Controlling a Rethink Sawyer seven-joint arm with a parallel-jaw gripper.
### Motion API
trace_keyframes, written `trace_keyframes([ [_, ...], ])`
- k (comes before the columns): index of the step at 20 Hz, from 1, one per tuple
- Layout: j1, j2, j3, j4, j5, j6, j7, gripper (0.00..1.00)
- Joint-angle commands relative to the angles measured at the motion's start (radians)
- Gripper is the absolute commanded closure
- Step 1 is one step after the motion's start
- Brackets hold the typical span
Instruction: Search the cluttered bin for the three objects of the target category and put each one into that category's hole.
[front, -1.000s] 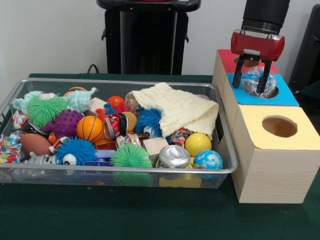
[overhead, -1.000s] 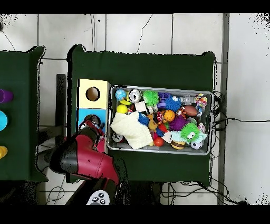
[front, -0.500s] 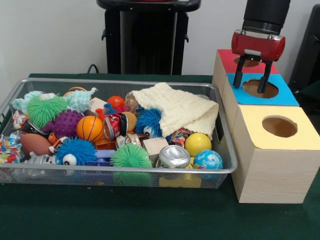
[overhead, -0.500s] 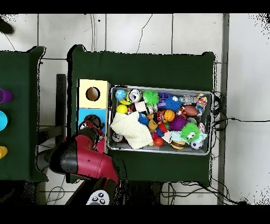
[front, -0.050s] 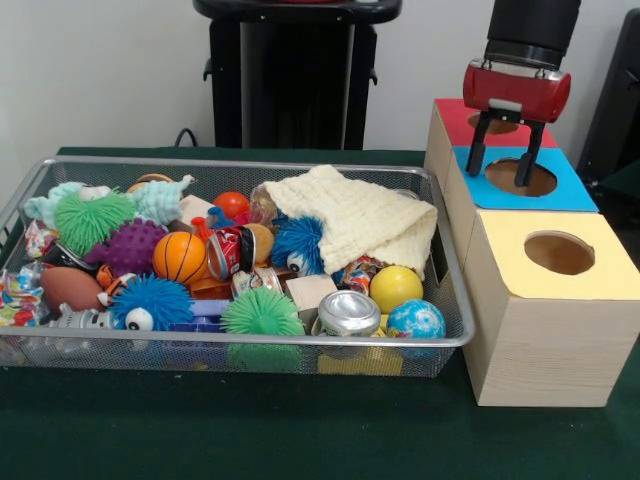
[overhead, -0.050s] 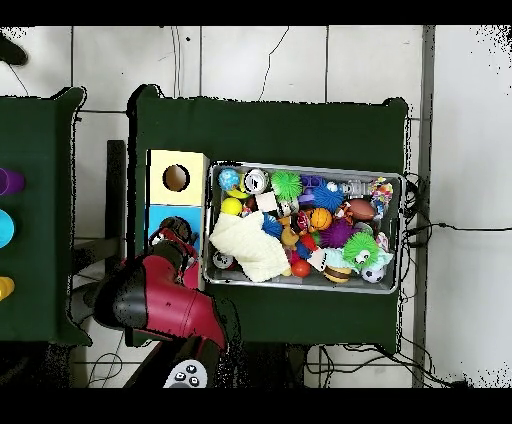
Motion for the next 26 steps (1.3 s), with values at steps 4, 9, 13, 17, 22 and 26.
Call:
trace_keyframes([
  [4,-0.108,-0.035,0.087,0.038,-0.092,0.137,0.058,0.00],
  [9,-0.210,-0.094,0.066,-0.008,-0.173,0.242,-0.028,0.00],
  [13,-0.350,-0.118,0.132,-0.070,-0.252,0.347,-0.118,0.00],
  [17,-0.411,-0.130,0.160,-0.121,-0.318,0.423,-0.144,0.00],
  [22,-0.453,-0.117,0.201,-0.118,-0.386,0.382,-0.110,0.00],
  [26,-0.492,-0.109,0.238,-0.121,-0.434,0.370,-0.097,0.00],
])
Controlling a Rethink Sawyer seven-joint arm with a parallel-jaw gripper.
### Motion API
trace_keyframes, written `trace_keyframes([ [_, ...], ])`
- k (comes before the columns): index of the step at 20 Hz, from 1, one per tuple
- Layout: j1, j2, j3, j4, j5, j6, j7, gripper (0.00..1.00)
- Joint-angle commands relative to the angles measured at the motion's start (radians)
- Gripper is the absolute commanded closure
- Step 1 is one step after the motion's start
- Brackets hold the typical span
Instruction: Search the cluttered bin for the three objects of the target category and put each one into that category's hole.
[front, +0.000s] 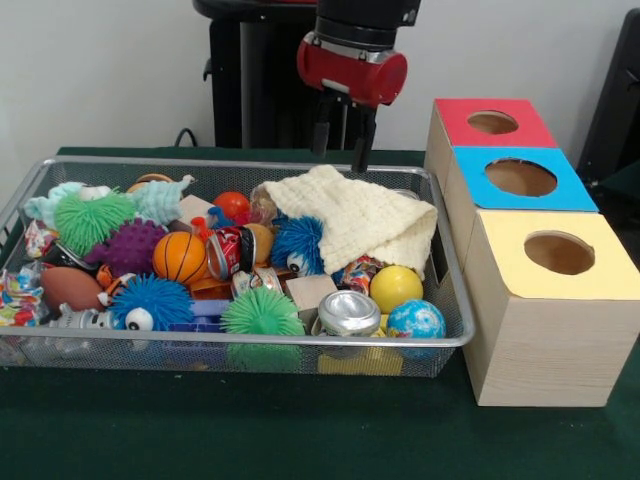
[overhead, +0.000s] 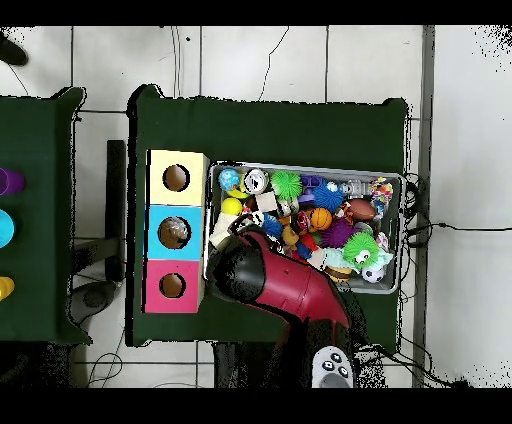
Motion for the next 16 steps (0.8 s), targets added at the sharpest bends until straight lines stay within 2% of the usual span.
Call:
trace_keyframes([
  [1,-0.059,0.010,0.160,-0.053,-0.113,0.060,-0.098,0.00],
  [11,-0.131,0.013,0.213,-0.074,-0.206,0.070,-0.089,0.00],
  [16,-0.218,-0.004,0.272,-0.091,-0.249,0.115,-0.143,0.00],
])
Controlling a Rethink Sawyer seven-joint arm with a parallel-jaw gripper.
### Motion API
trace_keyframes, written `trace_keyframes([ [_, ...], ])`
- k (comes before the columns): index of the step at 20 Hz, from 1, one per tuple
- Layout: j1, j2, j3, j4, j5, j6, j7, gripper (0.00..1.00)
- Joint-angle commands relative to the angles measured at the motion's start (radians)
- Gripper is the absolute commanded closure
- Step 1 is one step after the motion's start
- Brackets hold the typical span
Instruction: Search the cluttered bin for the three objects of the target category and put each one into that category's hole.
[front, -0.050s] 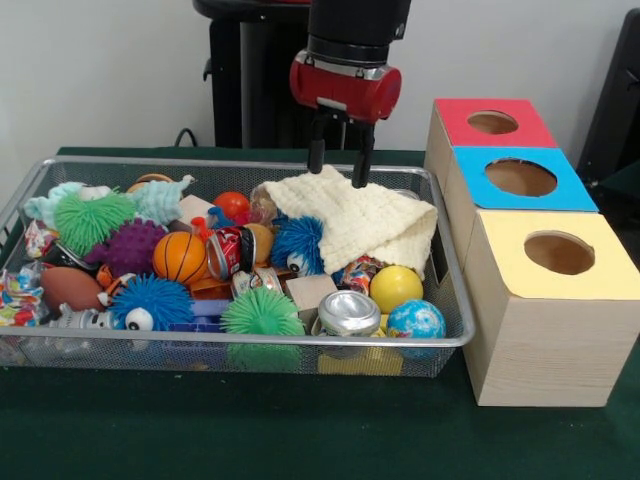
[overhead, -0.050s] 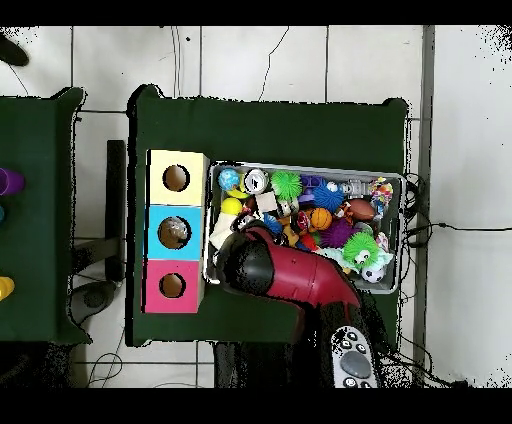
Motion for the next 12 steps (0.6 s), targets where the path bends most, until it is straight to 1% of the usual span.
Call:
trace_keyframes([
  [1,-0.118,-0.007,0.155,-0.077,-0.093,0.126,-0.159,0.00],
  [3,-0.165,-0.009,0.187,-0.093,-0.114,0.158,-0.195,0.00],
  [7,-0.229,-0.013,0.235,-0.118,-0.158,0.201,-0.235,0.00],
  [12,-0.274,-0.023,0.277,-0.139,-0.206,0.245,-0.240,0.00],
])
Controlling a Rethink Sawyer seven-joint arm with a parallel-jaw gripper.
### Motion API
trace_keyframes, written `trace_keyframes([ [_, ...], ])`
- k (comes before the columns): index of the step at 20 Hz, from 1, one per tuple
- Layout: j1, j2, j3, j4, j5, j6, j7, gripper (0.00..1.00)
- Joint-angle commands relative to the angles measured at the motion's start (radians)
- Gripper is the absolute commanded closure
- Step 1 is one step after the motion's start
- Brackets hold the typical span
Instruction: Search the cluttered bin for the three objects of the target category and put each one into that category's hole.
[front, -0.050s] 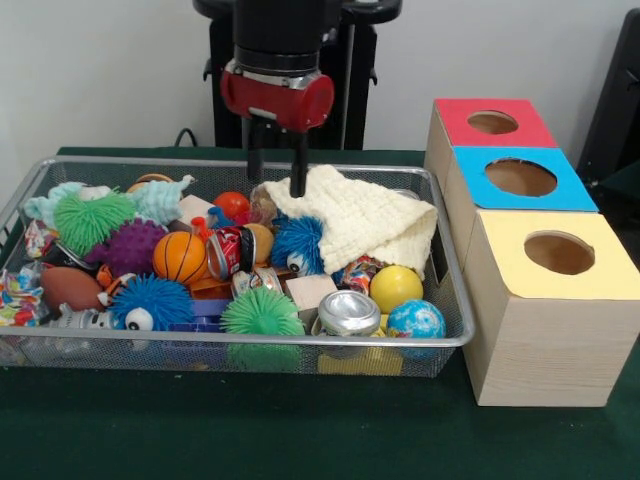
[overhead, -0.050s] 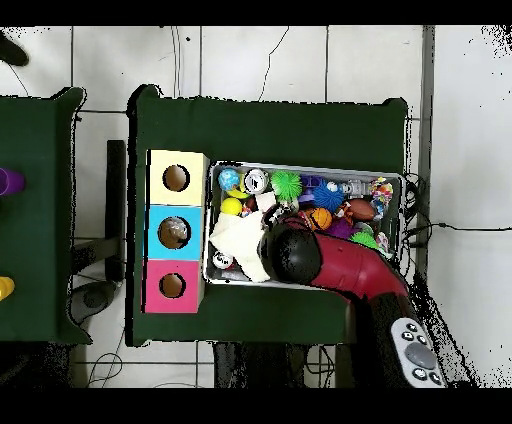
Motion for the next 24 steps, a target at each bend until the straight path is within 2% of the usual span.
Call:
trace_keyframes([
  [1,-0.062,-0.023,0.152,-0.084,-0.096,0.152,-0.236,0.00],
  [8,-0.114,-0.025,0.206,-0.096,-0.143,0.182,-0.234,0.00],
  [14,-0.133,-0.039,0.233,-0.100,-0.170,0.207,-0.215,0.00],
  [24,-0.179,-0.039,0.284,-0.165,-0.204,0.299,-0.255,0.00],
])
